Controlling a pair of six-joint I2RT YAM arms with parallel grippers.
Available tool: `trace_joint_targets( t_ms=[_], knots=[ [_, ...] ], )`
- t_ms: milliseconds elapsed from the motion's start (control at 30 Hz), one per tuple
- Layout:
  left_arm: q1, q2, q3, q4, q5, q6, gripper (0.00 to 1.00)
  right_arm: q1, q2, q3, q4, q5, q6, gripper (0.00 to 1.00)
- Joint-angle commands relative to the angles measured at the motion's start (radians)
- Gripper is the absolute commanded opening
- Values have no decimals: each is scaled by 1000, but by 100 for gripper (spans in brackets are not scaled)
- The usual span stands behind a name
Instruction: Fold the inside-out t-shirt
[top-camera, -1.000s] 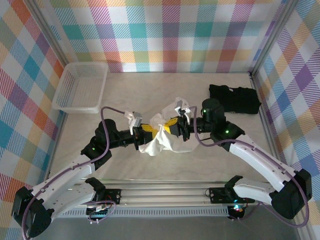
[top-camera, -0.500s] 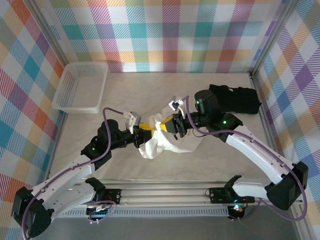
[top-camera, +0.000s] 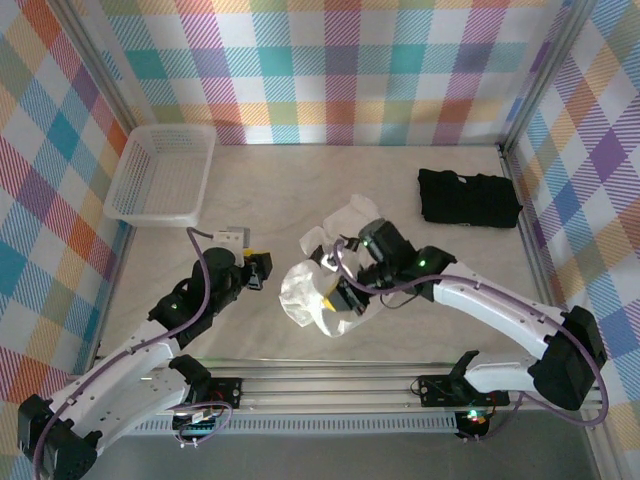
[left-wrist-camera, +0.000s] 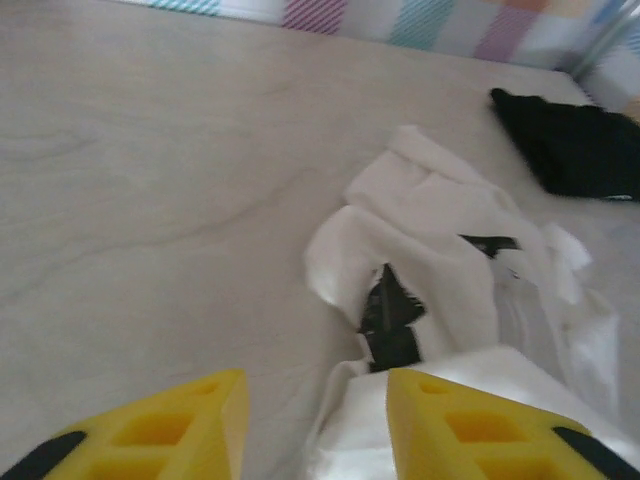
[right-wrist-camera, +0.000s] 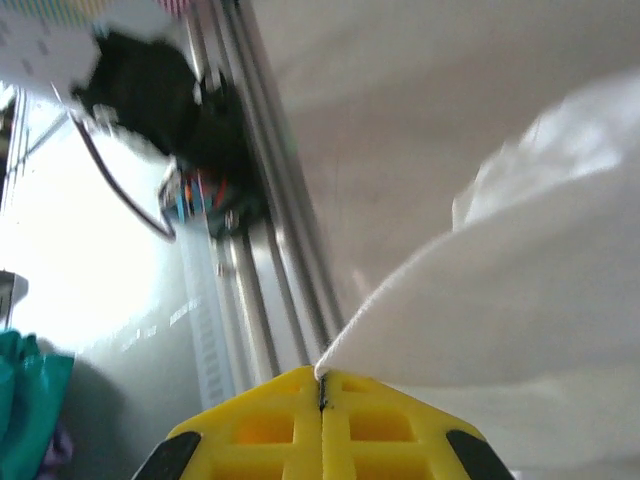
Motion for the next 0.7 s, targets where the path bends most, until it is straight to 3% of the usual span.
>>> trace_joint_targets(
  t_ms=[0, 67, 133, 233, 333, 467, 567, 667],
  knots=[
    [6, 54, 14, -44, -58, -24, 45, 1, -47, -41, -55, -7, -35, 13],
    [6, 136, 38, -27, -31, -31, 47, -7, -61, -38, -27, 35, -33, 27],
    [6, 226, 73, -25, -26, -41, 48, -40, -52, -27, 19, 60, -17, 34],
    [7, 356, 151, -54, -27, -49, 51, -129, -8, -2, 93, 46, 30, 37],
    [9, 446, 199, -50, -8, -55, 53, -193, 29, 1, 182, 164, 118, 40],
    [40, 565, 267, -37, 70, -71, 57, -197, 156, 86, 163, 471, 157, 42],
    [76, 650, 318, -31, 176, -94, 58, -198, 261, 128, 183, 555, 153, 45],
    [90, 722, 338, -14, 244, -113, 60, -197, 359, 176, 183, 553, 139, 54]
  ],
)
